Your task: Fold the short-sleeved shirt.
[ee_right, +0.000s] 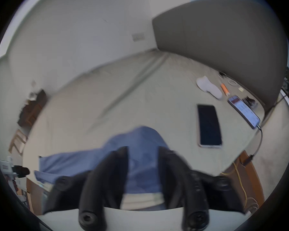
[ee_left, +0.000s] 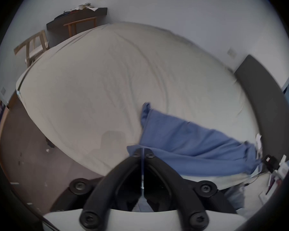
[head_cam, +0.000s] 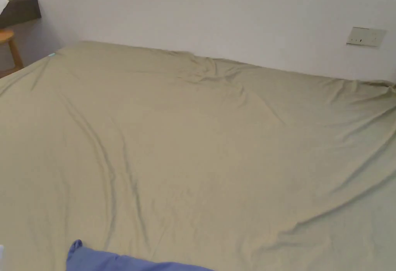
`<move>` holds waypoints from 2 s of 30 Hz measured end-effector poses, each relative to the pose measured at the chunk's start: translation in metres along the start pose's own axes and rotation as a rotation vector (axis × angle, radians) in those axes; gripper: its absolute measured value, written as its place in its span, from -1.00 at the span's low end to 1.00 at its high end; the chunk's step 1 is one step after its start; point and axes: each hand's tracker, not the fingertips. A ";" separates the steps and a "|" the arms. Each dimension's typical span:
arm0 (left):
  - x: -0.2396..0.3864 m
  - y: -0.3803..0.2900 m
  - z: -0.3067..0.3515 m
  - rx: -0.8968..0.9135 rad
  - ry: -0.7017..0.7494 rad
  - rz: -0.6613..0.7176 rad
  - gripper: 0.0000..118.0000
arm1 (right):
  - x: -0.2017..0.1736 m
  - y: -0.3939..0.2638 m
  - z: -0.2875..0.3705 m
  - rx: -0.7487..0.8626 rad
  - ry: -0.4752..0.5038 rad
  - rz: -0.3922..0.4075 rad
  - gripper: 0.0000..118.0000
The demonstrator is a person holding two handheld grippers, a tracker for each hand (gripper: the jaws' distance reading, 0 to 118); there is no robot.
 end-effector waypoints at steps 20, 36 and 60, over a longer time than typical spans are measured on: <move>-0.059 0.021 -0.033 0.041 -0.274 0.223 0.83 | -0.058 -0.011 -0.019 -0.042 0.032 0.119 -0.97; -0.047 0.003 -0.162 -0.269 -0.532 0.357 -0.60 | -0.090 -0.005 -0.042 -0.135 0.050 0.185 -0.97; -0.051 0.071 -0.028 0.046 -0.223 0.467 -0.83 | -0.079 -0.006 -0.053 -0.149 0.077 0.117 -0.97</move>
